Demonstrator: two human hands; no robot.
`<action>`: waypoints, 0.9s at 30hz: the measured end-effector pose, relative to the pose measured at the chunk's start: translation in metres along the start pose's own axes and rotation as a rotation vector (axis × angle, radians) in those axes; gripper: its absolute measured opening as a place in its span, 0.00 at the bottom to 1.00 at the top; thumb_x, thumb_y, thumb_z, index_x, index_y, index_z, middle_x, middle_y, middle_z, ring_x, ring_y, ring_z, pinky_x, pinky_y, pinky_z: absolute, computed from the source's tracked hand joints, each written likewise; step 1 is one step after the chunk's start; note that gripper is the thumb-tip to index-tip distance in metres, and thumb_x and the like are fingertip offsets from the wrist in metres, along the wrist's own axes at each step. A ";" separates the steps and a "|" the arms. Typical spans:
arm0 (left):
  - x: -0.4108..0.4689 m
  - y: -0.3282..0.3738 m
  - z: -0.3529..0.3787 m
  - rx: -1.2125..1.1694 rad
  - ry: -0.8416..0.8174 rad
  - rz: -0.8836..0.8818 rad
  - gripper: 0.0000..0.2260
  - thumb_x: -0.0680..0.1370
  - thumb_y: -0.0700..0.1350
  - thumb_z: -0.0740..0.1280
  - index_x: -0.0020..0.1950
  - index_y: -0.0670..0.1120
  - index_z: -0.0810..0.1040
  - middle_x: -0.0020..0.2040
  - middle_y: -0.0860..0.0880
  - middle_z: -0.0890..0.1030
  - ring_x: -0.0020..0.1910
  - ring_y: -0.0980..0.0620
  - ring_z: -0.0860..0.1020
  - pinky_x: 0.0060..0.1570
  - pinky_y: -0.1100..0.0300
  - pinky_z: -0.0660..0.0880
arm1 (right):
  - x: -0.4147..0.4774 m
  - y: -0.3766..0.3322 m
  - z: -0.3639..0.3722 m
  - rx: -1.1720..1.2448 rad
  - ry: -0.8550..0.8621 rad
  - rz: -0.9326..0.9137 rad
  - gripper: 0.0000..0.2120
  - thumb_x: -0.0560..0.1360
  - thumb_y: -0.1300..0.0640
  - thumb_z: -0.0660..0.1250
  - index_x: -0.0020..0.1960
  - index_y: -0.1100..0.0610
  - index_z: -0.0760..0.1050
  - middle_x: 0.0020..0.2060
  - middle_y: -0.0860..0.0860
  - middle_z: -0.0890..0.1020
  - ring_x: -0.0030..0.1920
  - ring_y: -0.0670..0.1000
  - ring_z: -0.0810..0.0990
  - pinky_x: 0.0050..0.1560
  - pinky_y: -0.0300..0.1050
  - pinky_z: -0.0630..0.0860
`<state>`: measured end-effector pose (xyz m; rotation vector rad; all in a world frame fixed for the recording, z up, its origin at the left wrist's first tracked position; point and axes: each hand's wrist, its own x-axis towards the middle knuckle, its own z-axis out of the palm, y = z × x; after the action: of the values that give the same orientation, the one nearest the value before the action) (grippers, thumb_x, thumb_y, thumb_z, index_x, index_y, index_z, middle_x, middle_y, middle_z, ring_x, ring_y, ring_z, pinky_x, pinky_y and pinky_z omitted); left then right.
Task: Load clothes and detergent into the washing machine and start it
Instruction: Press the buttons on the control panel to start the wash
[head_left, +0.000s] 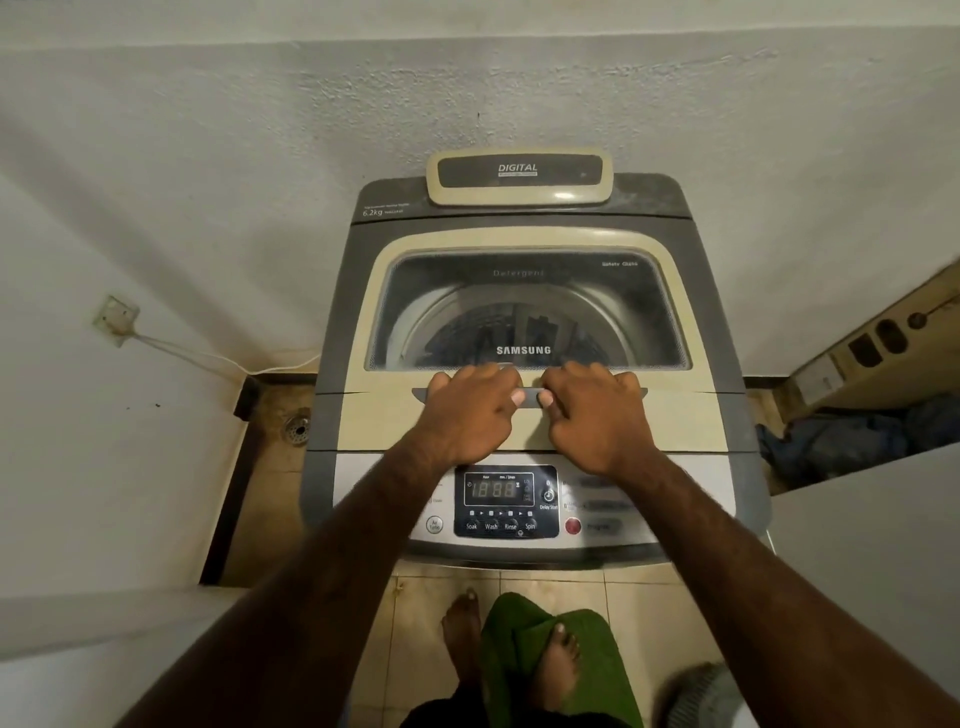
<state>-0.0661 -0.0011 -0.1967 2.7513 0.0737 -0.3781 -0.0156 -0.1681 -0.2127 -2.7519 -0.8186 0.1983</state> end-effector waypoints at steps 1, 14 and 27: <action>0.001 0.000 -0.002 -0.005 -0.027 -0.002 0.11 0.86 0.50 0.53 0.62 0.49 0.72 0.60 0.50 0.75 0.61 0.48 0.71 0.64 0.45 0.63 | 0.001 0.000 -0.001 0.006 -0.013 0.002 0.12 0.81 0.48 0.55 0.54 0.50 0.76 0.50 0.49 0.79 0.53 0.54 0.75 0.52 0.52 0.61; -0.005 -0.001 0.008 0.021 0.069 0.017 0.12 0.86 0.54 0.51 0.62 0.53 0.71 0.57 0.51 0.73 0.58 0.48 0.70 0.60 0.46 0.64 | -0.011 0.009 -0.010 0.247 0.049 -0.051 0.09 0.80 0.49 0.62 0.59 0.48 0.72 0.53 0.48 0.75 0.52 0.50 0.67 0.58 0.54 0.67; -0.063 -0.040 0.041 0.192 0.367 -0.110 0.25 0.84 0.59 0.50 0.81 0.55 0.59 0.80 0.45 0.63 0.78 0.43 0.62 0.74 0.38 0.61 | -0.108 0.087 -0.011 0.361 0.048 0.097 0.28 0.78 0.47 0.67 0.76 0.47 0.65 0.79 0.46 0.64 0.78 0.52 0.63 0.75 0.66 0.63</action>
<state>-0.1408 0.0214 -0.2305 2.9816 0.2977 0.1034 -0.0581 -0.2999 -0.2210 -2.4462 -0.5717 0.2696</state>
